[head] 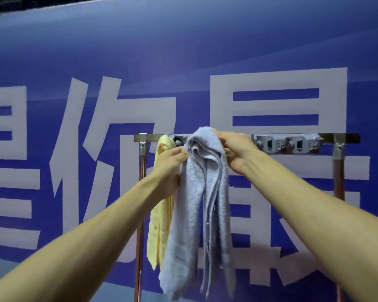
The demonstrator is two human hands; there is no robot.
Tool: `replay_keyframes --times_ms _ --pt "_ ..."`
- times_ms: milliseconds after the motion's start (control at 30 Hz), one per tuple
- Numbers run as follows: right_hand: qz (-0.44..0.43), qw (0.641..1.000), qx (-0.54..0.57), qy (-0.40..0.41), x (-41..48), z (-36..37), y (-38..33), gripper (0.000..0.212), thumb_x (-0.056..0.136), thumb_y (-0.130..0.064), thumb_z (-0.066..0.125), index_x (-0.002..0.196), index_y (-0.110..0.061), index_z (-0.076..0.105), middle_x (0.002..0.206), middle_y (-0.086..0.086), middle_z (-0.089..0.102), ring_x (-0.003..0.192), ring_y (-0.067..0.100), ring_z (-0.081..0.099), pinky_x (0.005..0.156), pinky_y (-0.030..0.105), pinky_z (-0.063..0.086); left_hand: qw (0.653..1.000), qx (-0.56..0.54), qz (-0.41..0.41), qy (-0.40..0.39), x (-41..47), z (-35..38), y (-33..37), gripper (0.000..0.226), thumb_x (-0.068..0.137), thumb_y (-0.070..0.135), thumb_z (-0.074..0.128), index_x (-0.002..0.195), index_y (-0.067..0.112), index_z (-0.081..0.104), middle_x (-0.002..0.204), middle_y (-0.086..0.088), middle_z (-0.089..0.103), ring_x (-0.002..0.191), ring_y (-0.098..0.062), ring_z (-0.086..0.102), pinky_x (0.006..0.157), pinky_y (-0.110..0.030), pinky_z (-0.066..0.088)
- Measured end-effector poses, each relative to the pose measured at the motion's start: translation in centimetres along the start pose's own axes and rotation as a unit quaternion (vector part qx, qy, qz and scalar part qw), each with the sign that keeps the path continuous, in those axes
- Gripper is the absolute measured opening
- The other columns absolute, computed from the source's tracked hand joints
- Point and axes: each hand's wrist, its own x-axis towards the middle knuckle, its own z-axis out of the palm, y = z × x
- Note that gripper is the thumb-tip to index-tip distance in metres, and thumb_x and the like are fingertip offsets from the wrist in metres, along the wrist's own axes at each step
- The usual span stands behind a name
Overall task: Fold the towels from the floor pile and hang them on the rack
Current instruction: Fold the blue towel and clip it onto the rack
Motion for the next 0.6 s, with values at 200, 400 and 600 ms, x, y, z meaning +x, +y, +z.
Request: replay_keyframes --times_ms 200,400,600 --pt "-0.107 0.982 -0.039 0.148 4.5 3.6 1.6 0.017 0.083 -0.029 0.072 0.074 -0.015 0.072 0.083 0.003 0.073 0.082 0.022 0.069 0.077 0.034 0.059 0.986 0.045 0.031 0.156 5.1 0.3 1.4 0.012 0.063 0.020 0.059 0.071 0.020 0.068 0.072 -0.007 0.063 0.065 -0.021 0.058 0.061 -0.031 0.047" --pt "-0.104 0.977 -0.047 0.180 6.3 4.8 5.0 0.023 0.084 -0.028 0.071 0.066 -0.014 0.071 0.078 0.007 0.074 0.075 0.021 0.070 0.075 0.034 0.060 0.945 0.172 0.064 0.271 7.3 0.1 1.0 0.023 0.077 0.029 0.060 0.062 0.013 0.068 0.062 -0.005 0.070 0.056 -0.022 0.061 0.053 -0.031 0.052" --pt "-0.007 0.975 -0.011 0.221 7.3 3.7 7.4 0.025 0.071 -0.029 0.083 0.059 -0.012 0.069 0.073 0.006 0.071 0.073 0.023 0.070 0.073 0.033 0.060 0.944 0.193 0.069 0.258 8.2 0.0 -0.7 0.026 0.084 0.017 0.062 0.061 0.009 0.056 0.065 0.002 0.053 0.060 -0.014 0.049 0.041 -0.015 0.034"
